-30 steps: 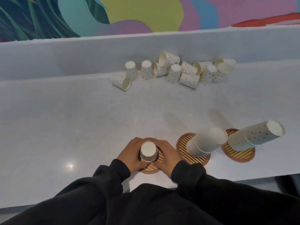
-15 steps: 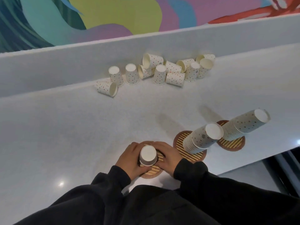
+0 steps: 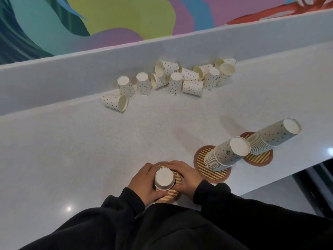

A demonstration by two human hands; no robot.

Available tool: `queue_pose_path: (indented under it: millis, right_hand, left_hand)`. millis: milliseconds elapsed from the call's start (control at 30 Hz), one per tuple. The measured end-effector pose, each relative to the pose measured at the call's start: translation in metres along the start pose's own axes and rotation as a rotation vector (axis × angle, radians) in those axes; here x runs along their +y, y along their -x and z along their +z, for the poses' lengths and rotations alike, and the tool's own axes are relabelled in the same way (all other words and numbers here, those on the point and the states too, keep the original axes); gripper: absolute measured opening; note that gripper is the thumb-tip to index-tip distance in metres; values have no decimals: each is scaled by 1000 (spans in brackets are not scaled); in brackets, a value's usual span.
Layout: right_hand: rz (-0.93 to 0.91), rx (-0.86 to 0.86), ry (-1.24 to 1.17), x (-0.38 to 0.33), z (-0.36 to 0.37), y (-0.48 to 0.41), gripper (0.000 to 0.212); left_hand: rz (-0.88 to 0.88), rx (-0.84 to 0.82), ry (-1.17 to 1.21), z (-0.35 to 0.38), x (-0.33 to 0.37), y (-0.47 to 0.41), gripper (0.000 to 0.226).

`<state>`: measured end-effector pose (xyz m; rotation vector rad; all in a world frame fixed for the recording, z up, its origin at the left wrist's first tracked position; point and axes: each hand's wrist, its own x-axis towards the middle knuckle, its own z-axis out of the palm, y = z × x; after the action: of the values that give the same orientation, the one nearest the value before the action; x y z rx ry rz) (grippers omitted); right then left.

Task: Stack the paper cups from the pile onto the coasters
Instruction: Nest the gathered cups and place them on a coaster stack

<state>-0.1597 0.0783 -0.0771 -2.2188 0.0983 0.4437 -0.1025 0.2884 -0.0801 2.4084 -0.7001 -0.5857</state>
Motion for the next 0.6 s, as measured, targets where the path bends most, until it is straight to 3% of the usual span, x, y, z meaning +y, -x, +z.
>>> queue_pose_path:
  millis: [200, 300, 367, 433, 600]
  right_hand:
    - [25, -37, 40, -8, -7, -3, 65]
    - [-20, 139, 76, -14, -16, 1, 52]
    - [-4, 278, -77, -29, -29, 7, 57]
    - [35, 377, -342, -52, -49, 9, 61]
    - [143, 488, -787, -119, -93, -41, 35]
  left_hand:
    - [9, -107, 65, -7, -7, -4, 104]
    - [-7, -148, 116, -25, -18, -7, 106]
    - [-18, -65, 219, -51, -29, -10, 83]
    - [-1, 95, 193, -85, -44, -21, 77]
    - [-89, 335, -60, -169, -79, -88, 62]
